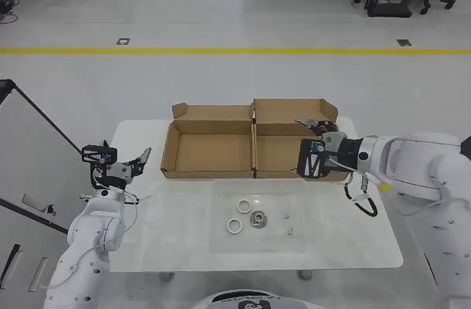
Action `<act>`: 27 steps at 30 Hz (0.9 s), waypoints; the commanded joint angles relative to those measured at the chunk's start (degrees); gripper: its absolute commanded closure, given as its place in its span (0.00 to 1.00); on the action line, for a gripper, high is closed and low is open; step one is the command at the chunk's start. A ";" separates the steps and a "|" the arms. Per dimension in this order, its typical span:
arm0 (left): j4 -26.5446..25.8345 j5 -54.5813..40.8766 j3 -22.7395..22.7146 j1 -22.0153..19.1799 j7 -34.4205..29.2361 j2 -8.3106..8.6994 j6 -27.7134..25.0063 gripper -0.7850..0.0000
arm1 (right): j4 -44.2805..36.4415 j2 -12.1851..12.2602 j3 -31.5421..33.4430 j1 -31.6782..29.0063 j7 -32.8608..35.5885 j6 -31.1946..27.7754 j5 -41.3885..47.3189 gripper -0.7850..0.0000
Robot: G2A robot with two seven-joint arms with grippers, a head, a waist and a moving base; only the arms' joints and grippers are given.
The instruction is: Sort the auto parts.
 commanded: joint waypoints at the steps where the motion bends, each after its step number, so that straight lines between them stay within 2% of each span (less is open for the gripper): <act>1: 0.00 0.00 0.00 0.00 0.00 0.00 0.00 0.00 | 0.43 1.48 -2.31 2.04 0.00 0.00 0.63 0.00; 16: 0.00 0.00 0.00 0.00 0.00 0.00 0.00 0.00 | -0.29 12.95 -21.64 15.58 0.01 0.00 5.36 0.00; 22: 0.00 0.00 0.00 0.00 0.00 0.00 0.00 0.00 | 0.07 16.16 -31.15 22.42 0.00 0.00 8.85 0.00; 27: 0.00 0.00 0.00 0.00 0.00 0.00 0.00 0.00 | 0.83 17.89 -38.72 28.96 0.00 0.00 12.33 0.00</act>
